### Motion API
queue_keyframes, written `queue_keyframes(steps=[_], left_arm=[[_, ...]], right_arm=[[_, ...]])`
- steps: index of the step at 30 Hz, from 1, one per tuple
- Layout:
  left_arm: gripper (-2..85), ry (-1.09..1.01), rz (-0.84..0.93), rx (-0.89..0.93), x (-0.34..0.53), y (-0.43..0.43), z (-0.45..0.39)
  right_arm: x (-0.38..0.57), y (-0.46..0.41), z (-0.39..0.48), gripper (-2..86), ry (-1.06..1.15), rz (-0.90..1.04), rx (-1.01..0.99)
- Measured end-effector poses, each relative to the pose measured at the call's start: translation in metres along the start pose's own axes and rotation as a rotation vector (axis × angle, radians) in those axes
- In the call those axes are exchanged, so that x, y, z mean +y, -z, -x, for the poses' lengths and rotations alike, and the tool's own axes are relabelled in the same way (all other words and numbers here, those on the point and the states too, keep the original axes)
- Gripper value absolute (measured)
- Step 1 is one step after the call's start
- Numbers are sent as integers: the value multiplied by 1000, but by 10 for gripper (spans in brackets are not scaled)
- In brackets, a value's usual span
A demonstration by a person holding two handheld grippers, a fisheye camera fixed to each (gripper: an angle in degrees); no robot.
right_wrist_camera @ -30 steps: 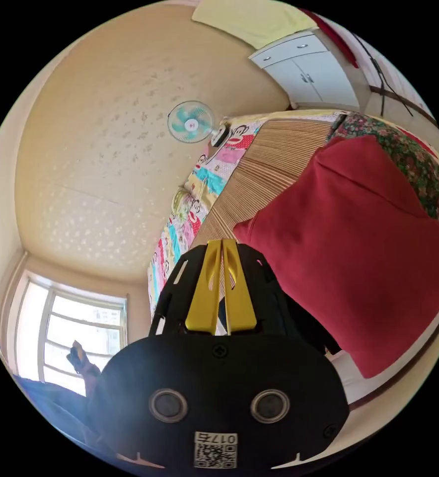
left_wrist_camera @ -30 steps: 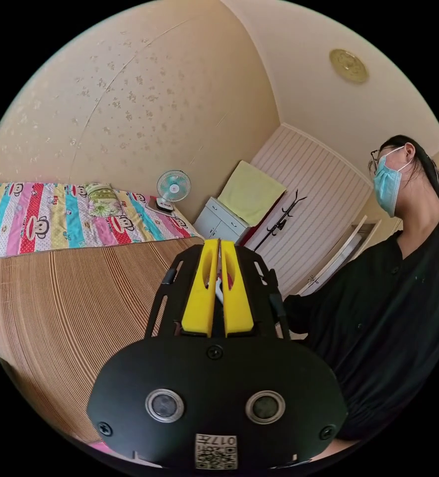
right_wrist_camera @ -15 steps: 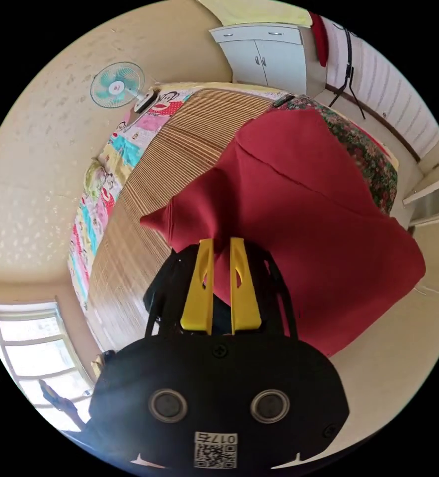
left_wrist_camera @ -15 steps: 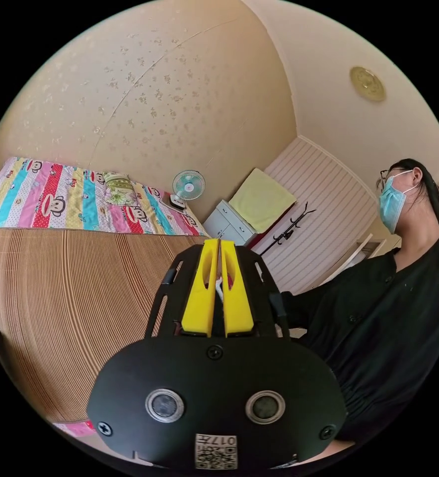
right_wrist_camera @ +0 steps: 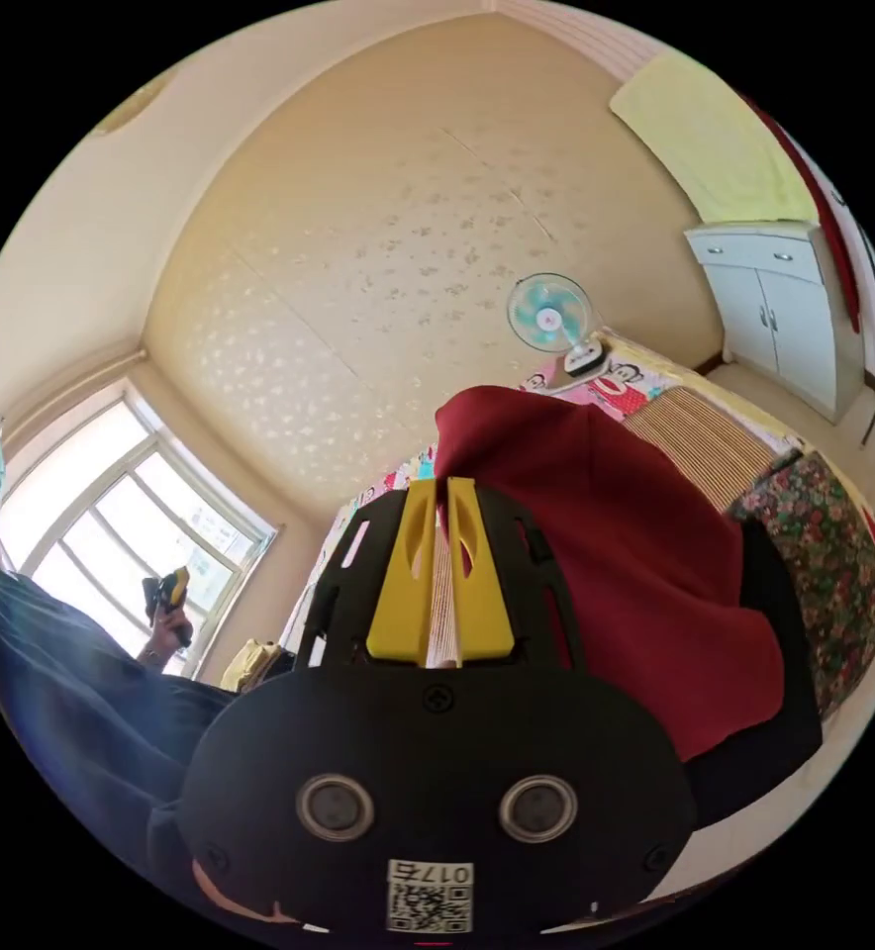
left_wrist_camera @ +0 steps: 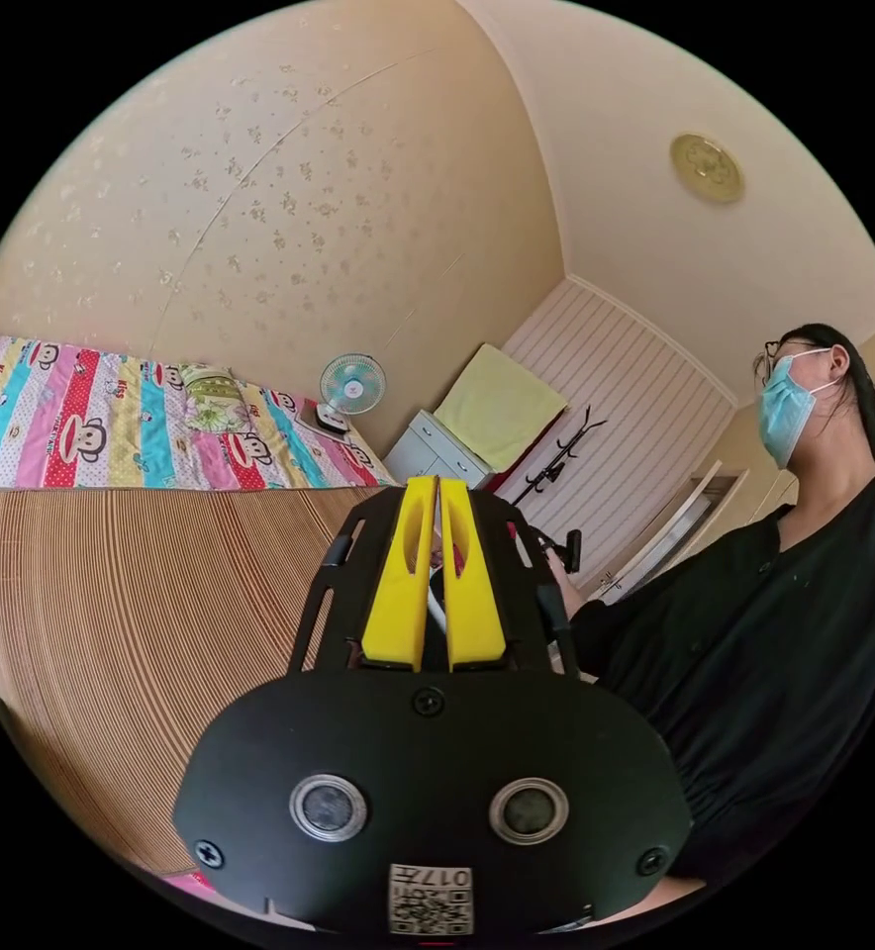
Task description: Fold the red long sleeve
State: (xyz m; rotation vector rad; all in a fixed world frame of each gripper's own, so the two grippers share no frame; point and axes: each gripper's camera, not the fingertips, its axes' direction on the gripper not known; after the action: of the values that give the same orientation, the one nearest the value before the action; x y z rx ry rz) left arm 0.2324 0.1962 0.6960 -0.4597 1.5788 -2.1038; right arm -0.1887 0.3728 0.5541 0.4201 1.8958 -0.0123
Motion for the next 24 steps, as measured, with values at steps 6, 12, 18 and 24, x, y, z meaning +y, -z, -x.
queue_keyframes(steps=[6,12,18,24], left_arm=[[-10,-83,22,34,-6,-25,-20],[-9,-155,-28,15,-2,-4,-42],[6,-187,-101,22,17,37,-61],[67,-288,-78,2,-6,69,-110]], right_arm=[[-32,23,108,22,354,-32,-222],[-39,7,213,17,711,83,-412],[-35,-11,239,14,706,13,-631],[-14,-54,225,12,502,-130,-1100]])
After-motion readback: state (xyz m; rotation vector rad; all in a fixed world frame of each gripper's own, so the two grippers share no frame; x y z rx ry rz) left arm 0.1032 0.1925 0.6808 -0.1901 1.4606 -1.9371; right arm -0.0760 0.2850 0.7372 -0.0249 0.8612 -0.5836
